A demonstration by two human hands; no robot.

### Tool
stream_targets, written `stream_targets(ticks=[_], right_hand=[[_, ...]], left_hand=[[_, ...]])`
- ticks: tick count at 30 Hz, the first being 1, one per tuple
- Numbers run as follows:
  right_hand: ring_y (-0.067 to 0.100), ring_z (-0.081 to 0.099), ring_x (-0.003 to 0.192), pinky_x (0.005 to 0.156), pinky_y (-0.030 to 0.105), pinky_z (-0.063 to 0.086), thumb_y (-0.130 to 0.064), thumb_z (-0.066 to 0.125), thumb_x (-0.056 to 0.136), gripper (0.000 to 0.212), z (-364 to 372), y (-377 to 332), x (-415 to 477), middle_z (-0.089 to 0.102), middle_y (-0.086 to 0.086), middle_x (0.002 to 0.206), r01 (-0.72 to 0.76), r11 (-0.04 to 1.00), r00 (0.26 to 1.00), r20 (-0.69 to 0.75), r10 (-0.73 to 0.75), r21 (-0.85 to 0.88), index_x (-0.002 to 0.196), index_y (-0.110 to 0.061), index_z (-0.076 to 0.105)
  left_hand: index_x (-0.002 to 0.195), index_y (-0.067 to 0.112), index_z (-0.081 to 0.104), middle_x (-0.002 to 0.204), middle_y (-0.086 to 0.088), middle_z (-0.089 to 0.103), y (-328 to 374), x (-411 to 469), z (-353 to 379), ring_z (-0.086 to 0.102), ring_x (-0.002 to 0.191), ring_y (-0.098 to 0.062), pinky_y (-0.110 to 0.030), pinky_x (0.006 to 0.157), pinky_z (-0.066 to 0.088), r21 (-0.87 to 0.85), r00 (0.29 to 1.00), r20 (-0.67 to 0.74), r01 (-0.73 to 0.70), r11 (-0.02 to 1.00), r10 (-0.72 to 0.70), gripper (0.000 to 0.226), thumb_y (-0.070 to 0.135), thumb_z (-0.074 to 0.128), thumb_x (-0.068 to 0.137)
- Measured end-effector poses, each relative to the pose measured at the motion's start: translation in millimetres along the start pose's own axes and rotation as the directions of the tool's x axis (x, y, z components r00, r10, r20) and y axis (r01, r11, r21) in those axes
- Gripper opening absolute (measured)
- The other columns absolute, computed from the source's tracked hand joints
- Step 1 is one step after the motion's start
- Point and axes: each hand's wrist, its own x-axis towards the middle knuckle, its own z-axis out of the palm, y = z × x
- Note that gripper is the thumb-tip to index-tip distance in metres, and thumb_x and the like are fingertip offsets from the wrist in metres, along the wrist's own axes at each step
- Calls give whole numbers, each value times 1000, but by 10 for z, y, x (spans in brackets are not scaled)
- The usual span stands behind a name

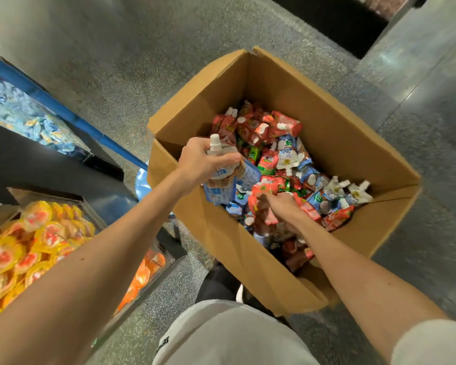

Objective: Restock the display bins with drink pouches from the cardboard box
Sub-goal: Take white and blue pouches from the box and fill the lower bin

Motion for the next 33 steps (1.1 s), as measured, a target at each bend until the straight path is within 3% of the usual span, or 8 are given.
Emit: stream_targets(ticks=[5, 10, 14, 18, 21, 23, 27, 33], right_hand=[[20, 63, 58, 58, 29, 48, -47, 74, 81, 35, -408, -257, -816, 65, 5, 69, 187, 972, 978, 65, -197, 142, 67, -15, 66], [12, 52, 53, 51, 26, 42, -38, 66, 89, 30, -356, -615, -1736, 57, -3, 59, 312, 925, 896, 255, -363, 218, 66, -18, 63], [19, 65, 77, 70, 29, 56, -24, 52, 99, 19, 183, -989, -2475, 68, 8, 92, 359, 882, 743, 479, -468, 305, 106, -11, 64], [6, 67, 64, 57, 18, 53, -15, 44, 102, 16, 972, -1199, -3221, 69, -4, 82, 454, 834, 552, 636, -539, 313, 109, -19, 58], [7, 66, 80, 73, 26, 53, -20, 50, 98, 21, 1701, -1248, -3669, 69, -9, 99, 524, 798, 433, 714, -550, 297, 114, -29, 60], [8, 64, 87, 83, 31, 50, -27, 60, 94, 16, 2186, -1208, -4013, 70, -9, 107, 574, 777, 401, 739, -541, 257, 109, -29, 65], [9, 51, 43, 45, 22, 37, -29, 64, 90, 25, 3165, -1015, -4615, 59, -3, 54, 703, 705, 406, 765, -500, 88, 68, -15, 65], [28, 69, 80, 78, 38, 52, -30, 62, 95, 30, 4146, -751, -5242, 74, 17, 98, 668, 736, 377, 803, -462, 110, 105, -3, 70]], left_hand=[[83, 16, 79, 85, 4, 77, 258, -659, -115, 67, 77, -5, -32, 73, 56, -86, 994, -94, -60, 994, 52, 22, 34, 87, 73], [84, 4, 75, 81, -4, 72, 417, -1554, -595, 64, 75, -16, -39, 71, 51, -76, 970, -221, -117, 990, 98, 77, 72, 84, 51], [73, 8, 75, 71, 1, 64, 418, -2383, -1185, 53, 67, -7, -33, 67, 47, -17, 945, -311, -116, 993, 105, 45, 51, 87, 69], [84, 2, 75, 74, 0, 64, 278, -3282, -1824, 53, 69, -7, -29, 67, 45, -41, 907, -412, -120, 992, 93, 44, 43, 84, 69], [72, 6, 71, 64, 6, 62, 46, -4049, -2306, 51, 59, -2, -22, 57, 43, -43, 862, -501, -110, 993, 74, 26, 28, 82, 81], [73, 8, 70, 64, 8, 62, -182, -4498, -2618, 50, 59, -1, -22, 57, 42, -10, 824, -563, -92, 996, 71, 19, 21, 79, 85], [55, 24, 66, 49, 15, 55, -607, -5386, -3171, 44, 47, 3, -21, 47, 36, 62, 770, -636, -14, 998, 50, 32, 28, 80, 84], [67, 11, 61, 41, 14, 47, -1102, -6204, -3718, 38, 38, 3, -19, 43, 31, 23, 709, -704, -42, 999, 46, 31, 28, 78, 86]])
